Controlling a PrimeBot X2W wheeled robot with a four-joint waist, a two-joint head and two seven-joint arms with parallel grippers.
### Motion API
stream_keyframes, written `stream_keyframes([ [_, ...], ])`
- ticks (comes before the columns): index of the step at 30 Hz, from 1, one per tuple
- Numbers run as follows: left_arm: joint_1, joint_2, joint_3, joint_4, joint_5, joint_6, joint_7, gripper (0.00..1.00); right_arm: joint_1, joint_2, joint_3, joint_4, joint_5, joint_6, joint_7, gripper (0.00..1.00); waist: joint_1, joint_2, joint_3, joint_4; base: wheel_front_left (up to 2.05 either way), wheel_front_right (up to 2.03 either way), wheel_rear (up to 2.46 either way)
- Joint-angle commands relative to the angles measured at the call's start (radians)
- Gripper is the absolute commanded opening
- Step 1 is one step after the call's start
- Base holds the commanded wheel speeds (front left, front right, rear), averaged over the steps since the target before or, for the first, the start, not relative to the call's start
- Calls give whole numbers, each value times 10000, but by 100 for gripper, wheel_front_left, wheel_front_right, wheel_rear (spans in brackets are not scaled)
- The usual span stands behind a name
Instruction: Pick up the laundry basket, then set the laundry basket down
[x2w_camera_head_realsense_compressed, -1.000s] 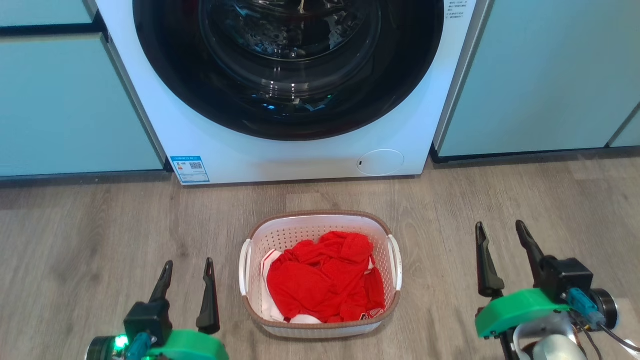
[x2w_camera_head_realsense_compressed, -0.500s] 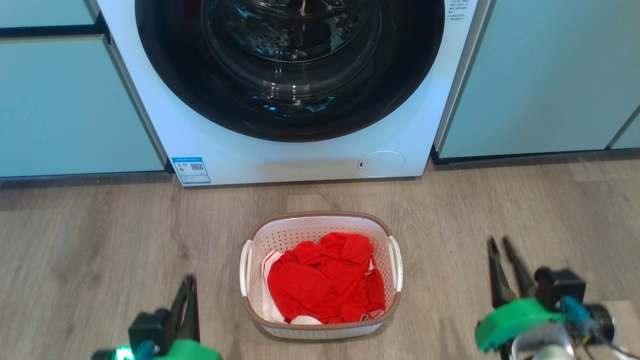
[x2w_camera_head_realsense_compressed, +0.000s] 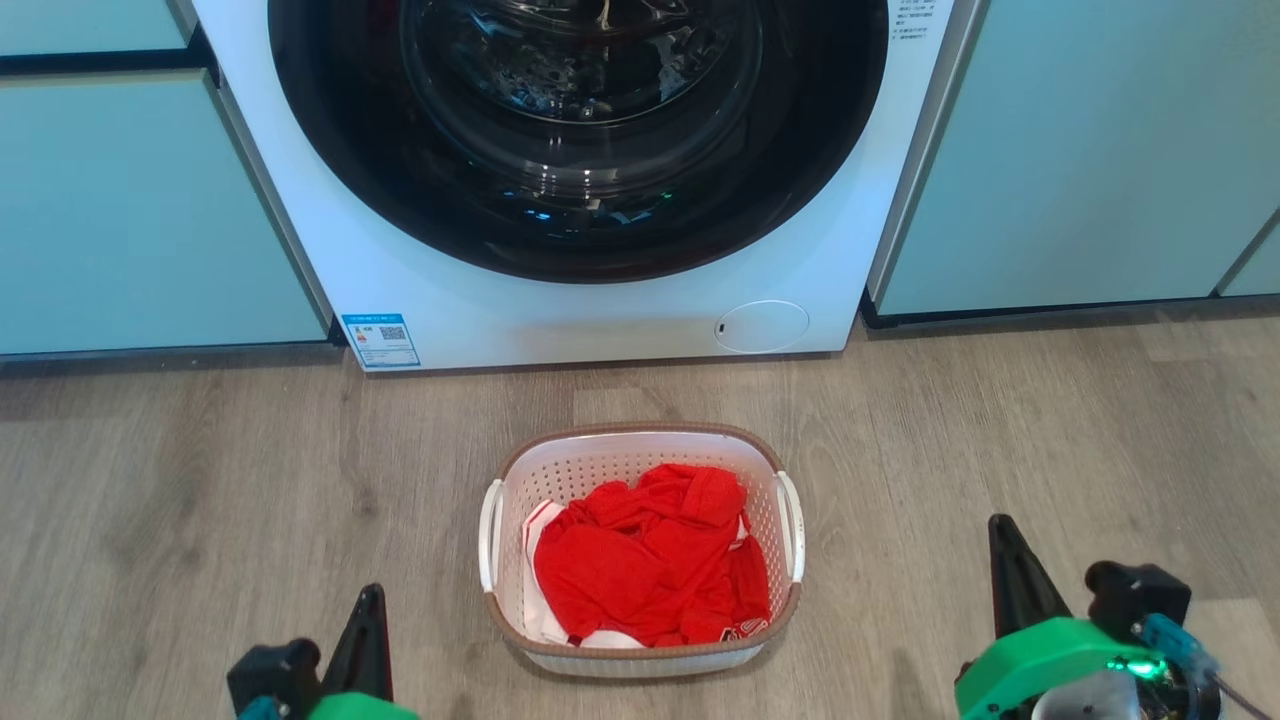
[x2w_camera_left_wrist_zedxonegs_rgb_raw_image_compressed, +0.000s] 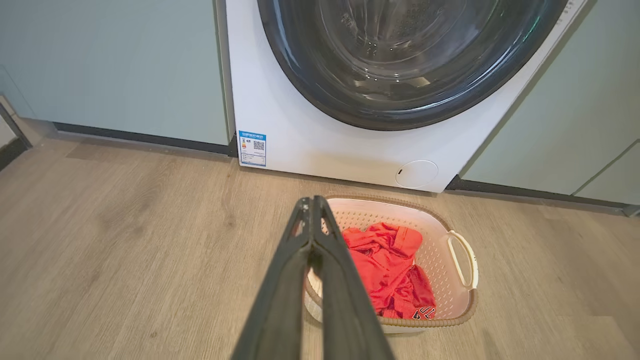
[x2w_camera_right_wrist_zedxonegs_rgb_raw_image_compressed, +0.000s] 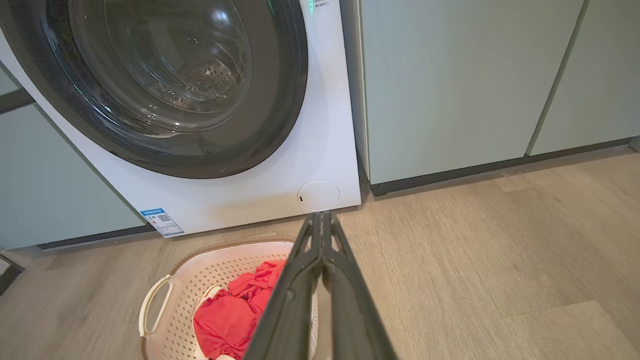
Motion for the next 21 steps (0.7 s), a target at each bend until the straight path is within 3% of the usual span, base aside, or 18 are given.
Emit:
stream_keyframes([
  [1, -508, 72, 144, -257, -305, -69, 47, 0, -461, -117, -59, -296, 320, 3, 57, 0, 1, 1, 3, -1, 0, 0, 0],
  [21, -946, 146, 479, -154, -2760, -362, 552, 0, -700, -216, -232, -238, 2722, 7, 538, 0, 1, 1, 38, -23, 0, 0, 0],
])
